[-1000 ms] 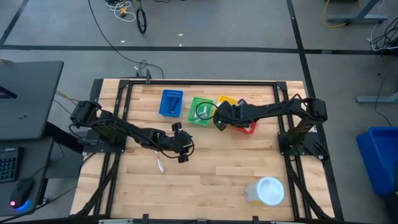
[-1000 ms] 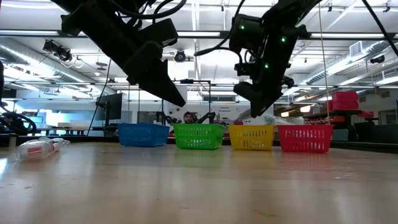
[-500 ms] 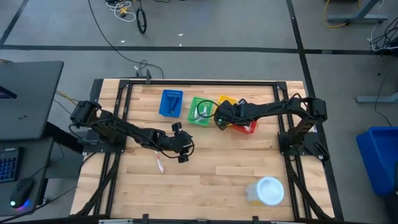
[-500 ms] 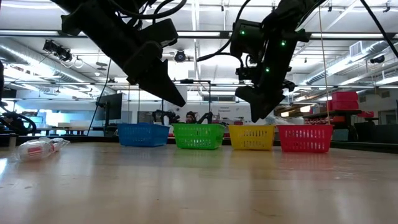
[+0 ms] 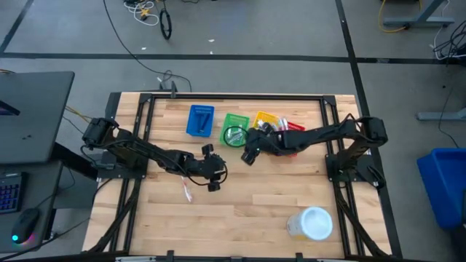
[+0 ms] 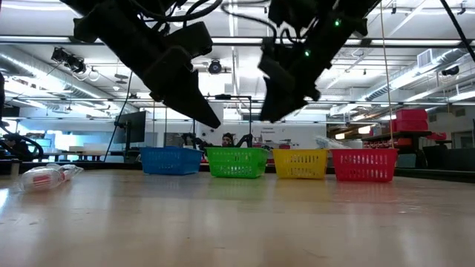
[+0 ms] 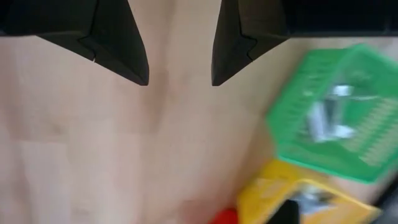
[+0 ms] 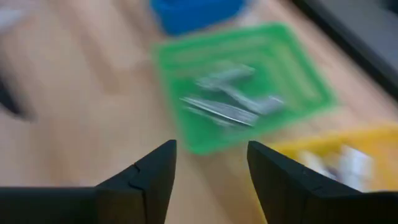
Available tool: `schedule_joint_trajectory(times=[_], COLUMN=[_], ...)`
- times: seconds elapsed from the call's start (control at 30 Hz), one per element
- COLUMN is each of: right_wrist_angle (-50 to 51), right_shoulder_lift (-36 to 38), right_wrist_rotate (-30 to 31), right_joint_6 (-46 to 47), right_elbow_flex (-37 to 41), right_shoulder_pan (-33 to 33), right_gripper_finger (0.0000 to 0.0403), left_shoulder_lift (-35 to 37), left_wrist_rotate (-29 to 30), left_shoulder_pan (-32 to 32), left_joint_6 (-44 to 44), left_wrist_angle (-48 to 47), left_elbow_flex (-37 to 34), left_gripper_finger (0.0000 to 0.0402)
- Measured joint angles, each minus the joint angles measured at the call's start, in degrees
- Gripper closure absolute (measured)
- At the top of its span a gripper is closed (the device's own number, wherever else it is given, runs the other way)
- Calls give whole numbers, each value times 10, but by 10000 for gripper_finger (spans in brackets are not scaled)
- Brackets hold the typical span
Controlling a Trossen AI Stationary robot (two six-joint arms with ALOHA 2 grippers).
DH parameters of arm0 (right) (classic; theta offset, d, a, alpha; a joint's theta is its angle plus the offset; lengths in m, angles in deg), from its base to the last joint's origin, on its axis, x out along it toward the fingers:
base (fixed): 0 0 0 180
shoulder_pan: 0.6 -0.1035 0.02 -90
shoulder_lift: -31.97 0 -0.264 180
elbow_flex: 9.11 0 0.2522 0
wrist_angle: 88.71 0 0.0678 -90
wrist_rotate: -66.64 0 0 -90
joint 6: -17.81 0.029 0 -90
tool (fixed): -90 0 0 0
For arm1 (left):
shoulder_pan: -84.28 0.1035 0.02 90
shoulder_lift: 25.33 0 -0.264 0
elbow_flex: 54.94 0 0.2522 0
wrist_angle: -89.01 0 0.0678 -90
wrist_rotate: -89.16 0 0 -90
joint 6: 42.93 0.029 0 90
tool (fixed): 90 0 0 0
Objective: Pick & Place Travel size toiletries
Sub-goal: Put the red toothbrush into the red bin
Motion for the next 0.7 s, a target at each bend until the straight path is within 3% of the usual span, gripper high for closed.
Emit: schedule_joint_trajectory(times=[0.13, 0.3, 0.47, 0.7], right_wrist_angle=[-58, -100, -102, -98], right_shoulder_lift=[0, -1, -5, -7], right_wrist_rotate=[-70, -80, -79, -79], right_joint_6=[-52, -106, -108, -110], right_elbow_flex=[0, 0, 0, 0], right_shoulder_pan=[-23, -51, -59, -59], right_gripper_finger=[205, 203, 174, 138], left_shoulder_lift=[0, 31, 65, 73], left_wrist_rotate=[-102, -215, -272, -276], left_shoulder_pan=[0, -3, -25, -94], left_joint_6=[36, 109, 103, 101], left_wrist_angle=[-12, -106, -244, -428], left_elbow_flex=[0, 0, 0, -1], left_gripper_finger=[219, 219, 219, 219])
